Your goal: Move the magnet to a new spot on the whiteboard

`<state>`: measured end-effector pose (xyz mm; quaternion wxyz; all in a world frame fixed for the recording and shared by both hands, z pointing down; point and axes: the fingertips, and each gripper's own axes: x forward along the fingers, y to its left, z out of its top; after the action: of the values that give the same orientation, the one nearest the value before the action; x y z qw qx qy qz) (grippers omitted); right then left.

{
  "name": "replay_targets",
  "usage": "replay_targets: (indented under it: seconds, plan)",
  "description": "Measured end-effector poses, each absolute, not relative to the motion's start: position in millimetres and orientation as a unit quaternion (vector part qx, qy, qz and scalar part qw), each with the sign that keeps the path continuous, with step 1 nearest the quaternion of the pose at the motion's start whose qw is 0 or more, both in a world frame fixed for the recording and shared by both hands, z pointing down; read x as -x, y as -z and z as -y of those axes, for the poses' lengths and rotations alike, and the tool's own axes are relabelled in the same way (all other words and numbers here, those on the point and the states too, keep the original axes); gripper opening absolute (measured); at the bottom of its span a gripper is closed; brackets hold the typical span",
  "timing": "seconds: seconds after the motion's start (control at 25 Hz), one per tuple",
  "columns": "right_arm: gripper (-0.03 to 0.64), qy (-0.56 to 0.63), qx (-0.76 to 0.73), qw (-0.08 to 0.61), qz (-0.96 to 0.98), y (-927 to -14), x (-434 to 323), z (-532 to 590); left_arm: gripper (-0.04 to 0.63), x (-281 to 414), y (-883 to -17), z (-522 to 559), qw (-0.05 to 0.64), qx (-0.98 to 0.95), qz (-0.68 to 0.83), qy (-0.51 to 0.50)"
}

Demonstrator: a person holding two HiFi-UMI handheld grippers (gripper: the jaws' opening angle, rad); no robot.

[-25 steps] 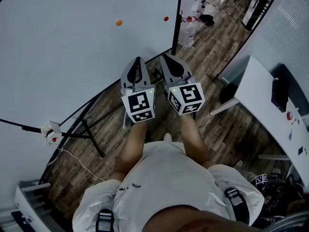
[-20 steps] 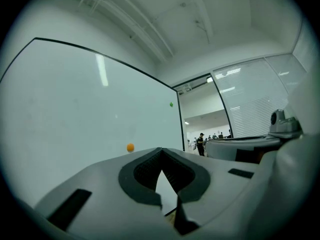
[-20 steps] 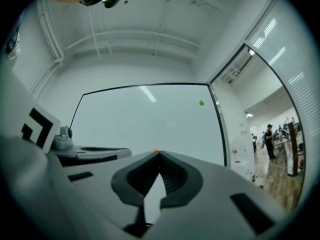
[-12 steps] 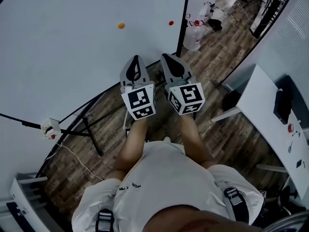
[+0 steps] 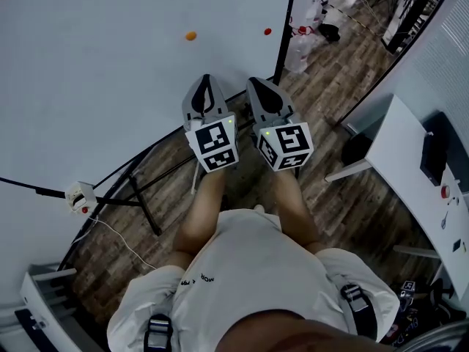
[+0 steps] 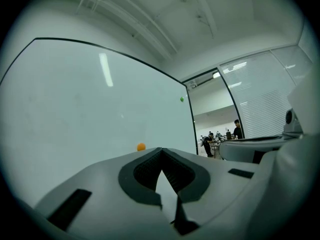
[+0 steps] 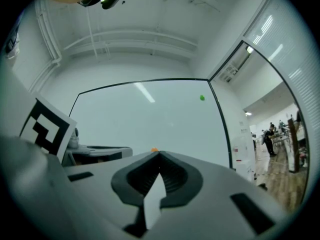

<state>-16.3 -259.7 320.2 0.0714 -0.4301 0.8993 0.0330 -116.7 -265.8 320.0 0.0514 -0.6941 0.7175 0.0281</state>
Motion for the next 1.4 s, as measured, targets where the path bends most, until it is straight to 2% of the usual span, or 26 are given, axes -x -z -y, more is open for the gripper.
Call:
replay_targets:
  seconds: [1.12,1.4]
  plan:
    - [0.014,-0.042,0.436,0.068,-0.896,-323.9,28.6,281.1,0.006,147.1,-325.6,330.4,0.027,0.670,-0.742,-0.020]
    - [0.014,-0.042,0.439,0.067,-0.895,-325.0,24.5,287.5,0.049,151.8,-327.6,347.7,0.021,0.661,-0.750,-0.016]
